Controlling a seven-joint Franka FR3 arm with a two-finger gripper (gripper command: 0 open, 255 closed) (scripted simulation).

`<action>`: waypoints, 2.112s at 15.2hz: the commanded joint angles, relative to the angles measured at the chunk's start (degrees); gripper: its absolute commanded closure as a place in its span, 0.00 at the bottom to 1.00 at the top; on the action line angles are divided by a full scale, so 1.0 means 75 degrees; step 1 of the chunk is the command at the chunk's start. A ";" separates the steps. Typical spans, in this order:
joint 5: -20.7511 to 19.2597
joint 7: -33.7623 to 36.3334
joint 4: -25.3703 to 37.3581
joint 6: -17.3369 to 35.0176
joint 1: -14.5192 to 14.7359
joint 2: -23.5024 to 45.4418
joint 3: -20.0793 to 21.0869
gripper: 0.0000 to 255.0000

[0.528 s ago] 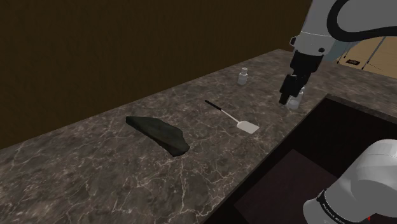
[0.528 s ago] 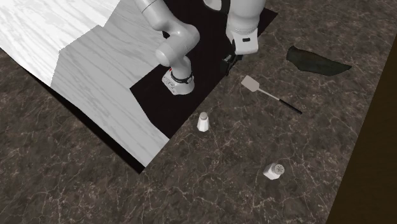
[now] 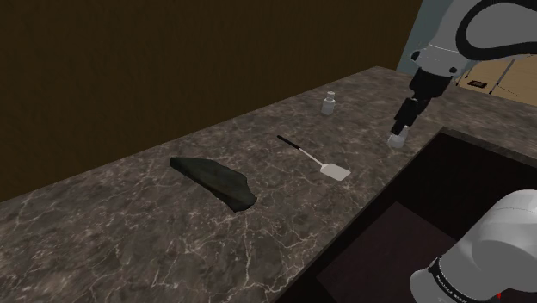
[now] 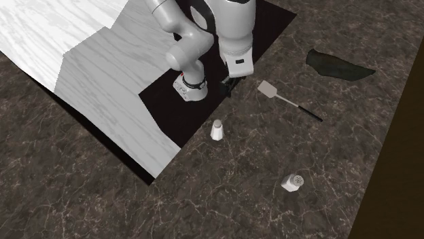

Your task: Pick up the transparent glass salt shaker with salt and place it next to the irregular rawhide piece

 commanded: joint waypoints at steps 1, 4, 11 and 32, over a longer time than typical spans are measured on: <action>-0.0184 -0.0465 -0.0050 0.0293 -0.0100 0.0039 -0.0427 0.00; -0.0416 -0.1158 -0.0047 0.0719 -0.0217 0.0181 -0.1109 0.00; -0.0613 -0.2779 0.0336 0.1681 -0.0182 0.0902 -0.2752 0.00; -0.0630 -0.2800 -0.0292 0.2523 -0.0116 0.1119 -0.2896 1.00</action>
